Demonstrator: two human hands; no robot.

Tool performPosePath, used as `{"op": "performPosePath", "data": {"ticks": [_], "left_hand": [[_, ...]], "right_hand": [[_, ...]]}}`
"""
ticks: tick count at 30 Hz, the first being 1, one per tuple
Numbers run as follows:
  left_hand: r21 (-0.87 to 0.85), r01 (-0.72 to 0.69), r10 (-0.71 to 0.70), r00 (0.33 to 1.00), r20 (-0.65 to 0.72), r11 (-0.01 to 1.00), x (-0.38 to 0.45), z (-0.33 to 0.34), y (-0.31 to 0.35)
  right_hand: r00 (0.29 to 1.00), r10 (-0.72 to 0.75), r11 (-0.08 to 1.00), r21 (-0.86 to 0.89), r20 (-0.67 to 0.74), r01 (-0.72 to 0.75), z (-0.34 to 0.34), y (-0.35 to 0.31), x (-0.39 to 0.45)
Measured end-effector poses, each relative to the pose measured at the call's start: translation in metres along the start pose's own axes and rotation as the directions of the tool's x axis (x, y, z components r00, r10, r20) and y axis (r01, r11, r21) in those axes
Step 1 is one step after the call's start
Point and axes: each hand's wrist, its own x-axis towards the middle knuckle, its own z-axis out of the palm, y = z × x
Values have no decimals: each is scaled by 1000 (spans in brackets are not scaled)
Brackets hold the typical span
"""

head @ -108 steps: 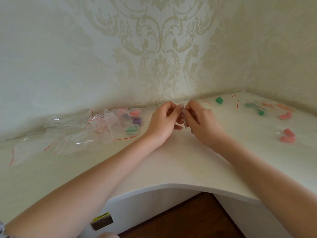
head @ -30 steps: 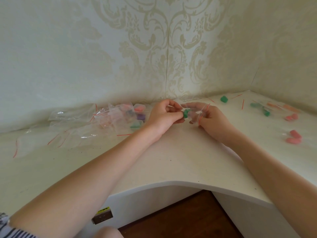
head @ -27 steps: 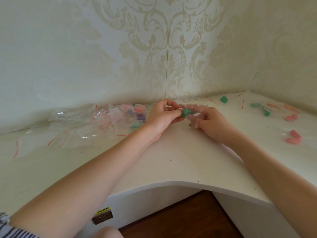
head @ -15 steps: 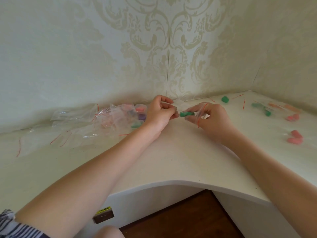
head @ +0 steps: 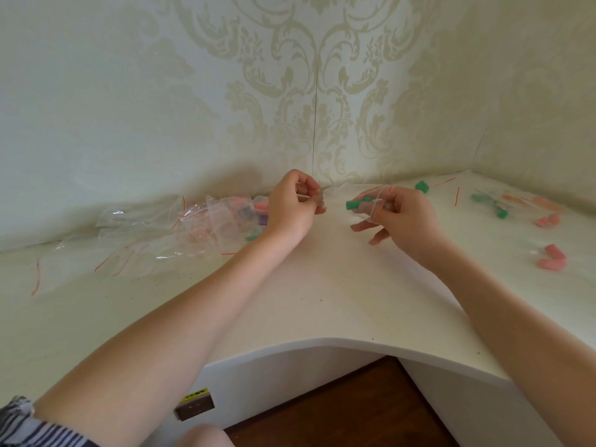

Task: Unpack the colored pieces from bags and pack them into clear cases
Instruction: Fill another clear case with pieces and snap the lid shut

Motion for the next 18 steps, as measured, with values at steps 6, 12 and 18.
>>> {"op": "performPosePath", "data": {"ticks": [6,12,18], "left_hand": [[186,-73,88,994,-72,980,4,-7,2],[603,-368,528,843,-105,708,20,-51,24],[921,-56,462,876,-140,386,21,-96,42]], "right_hand": [[999,15,999,52,-36,-14,-4,0,1],[973,101,972,227,-205,-53,-20,2,5],[941,192,960,250,-279,-122,-21,5,6]]}}
